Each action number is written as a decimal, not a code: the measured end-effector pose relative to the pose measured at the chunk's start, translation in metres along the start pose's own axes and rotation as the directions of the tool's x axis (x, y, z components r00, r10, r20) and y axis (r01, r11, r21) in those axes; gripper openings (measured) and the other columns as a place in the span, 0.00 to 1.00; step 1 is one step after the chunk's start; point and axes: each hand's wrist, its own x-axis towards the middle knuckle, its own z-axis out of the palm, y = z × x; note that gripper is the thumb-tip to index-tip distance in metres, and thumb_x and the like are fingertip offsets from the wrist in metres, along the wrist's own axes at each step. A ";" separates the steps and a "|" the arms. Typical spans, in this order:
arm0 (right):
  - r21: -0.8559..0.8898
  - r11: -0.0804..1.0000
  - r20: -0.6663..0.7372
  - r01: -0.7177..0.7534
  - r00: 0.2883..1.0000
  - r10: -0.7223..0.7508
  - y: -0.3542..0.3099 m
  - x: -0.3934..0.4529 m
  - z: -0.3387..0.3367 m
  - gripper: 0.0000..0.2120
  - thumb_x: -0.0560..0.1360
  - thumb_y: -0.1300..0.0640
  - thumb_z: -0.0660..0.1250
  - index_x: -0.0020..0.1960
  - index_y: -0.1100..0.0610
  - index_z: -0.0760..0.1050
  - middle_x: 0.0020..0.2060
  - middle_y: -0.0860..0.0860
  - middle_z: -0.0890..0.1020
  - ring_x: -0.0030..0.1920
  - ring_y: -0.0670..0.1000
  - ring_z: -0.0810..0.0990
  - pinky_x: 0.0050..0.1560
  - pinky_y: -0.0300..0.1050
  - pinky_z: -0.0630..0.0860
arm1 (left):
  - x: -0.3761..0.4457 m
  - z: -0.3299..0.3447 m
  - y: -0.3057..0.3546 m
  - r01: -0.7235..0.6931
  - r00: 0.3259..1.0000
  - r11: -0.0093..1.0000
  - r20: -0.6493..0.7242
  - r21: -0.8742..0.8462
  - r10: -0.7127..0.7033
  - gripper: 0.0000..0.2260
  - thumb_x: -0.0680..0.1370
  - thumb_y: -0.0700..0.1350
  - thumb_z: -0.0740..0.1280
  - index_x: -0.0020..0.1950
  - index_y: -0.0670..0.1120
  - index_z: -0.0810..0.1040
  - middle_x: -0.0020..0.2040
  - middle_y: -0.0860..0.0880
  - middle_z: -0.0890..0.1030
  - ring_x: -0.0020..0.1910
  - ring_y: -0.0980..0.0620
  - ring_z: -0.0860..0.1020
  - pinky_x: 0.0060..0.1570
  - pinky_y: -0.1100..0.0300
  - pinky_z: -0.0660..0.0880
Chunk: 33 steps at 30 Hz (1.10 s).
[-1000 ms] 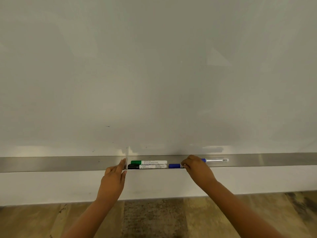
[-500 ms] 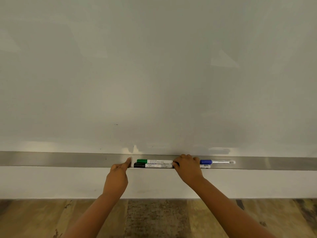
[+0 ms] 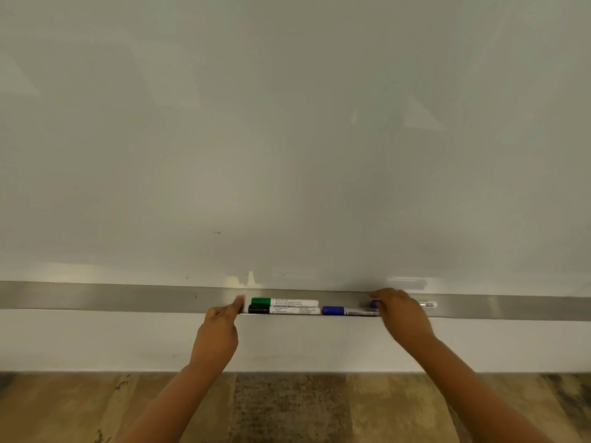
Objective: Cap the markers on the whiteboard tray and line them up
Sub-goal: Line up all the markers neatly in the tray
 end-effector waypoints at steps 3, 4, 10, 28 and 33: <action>0.026 0.997 0.039 -0.075 0.996 0.074 0.030 -0.008 -0.006 0.15 0.76 0.63 0.59 0.60 0.53 0.74 0.55 0.55 0.81 0.53 0.55 0.78 0.53 0.47 0.76 | -0.001 0.001 0.002 0.008 1.000 1.000 -0.010 -0.003 -0.008 0.22 0.78 0.37 0.54 0.71 0.53 0.61 0.63 0.40 0.71 0.53 0.46 0.77 0.55 0.54 0.76; 0.023 0.996 0.048 -0.084 0.995 0.083 0.037 -0.009 -0.008 0.15 0.76 0.63 0.60 0.61 0.53 0.74 0.55 0.54 0.81 0.53 0.54 0.78 0.53 0.47 0.76 | -0.001 0.001 0.003 0.014 1.000 1.000 -0.010 -0.008 -0.014 0.23 0.78 0.37 0.54 0.71 0.53 0.61 0.64 0.40 0.71 0.53 0.46 0.77 0.56 0.54 0.76; 0.076 0.992 0.018 -0.100 0.995 0.099 0.046 -0.007 -0.013 0.13 0.75 0.63 0.63 0.58 0.55 0.77 0.51 0.57 0.83 0.49 0.57 0.79 0.50 0.49 0.76 | -0.002 -0.001 0.005 0.027 1.000 1.000 0.007 -0.001 -0.027 0.24 0.77 0.35 0.55 0.71 0.52 0.60 0.66 0.40 0.69 0.56 0.45 0.76 0.59 0.53 0.74; 0.157 0.978 0.172 0.138 0.971 -0.165 -0.038 0.019 0.000 0.12 0.78 0.58 0.59 0.59 0.55 0.75 0.53 0.56 0.81 0.54 0.54 0.77 0.53 0.45 0.76 | -0.002 0.000 0.007 0.006 1.000 0.996 0.003 0.085 -0.006 0.24 0.77 0.37 0.56 0.72 0.51 0.60 0.64 0.39 0.71 0.52 0.44 0.78 0.55 0.52 0.76; 0.252 0.968 0.001 0.002 1.000 -0.002 -0.025 0.009 -0.003 0.15 0.76 0.65 0.59 0.60 0.56 0.75 0.57 0.56 0.80 0.56 0.55 0.76 0.56 0.47 0.74 | -0.003 0.001 0.008 0.000 1.000 0.997 -0.010 0.083 0.001 0.23 0.77 0.37 0.56 0.72 0.51 0.60 0.64 0.39 0.71 0.51 0.44 0.79 0.56 0.53 0.76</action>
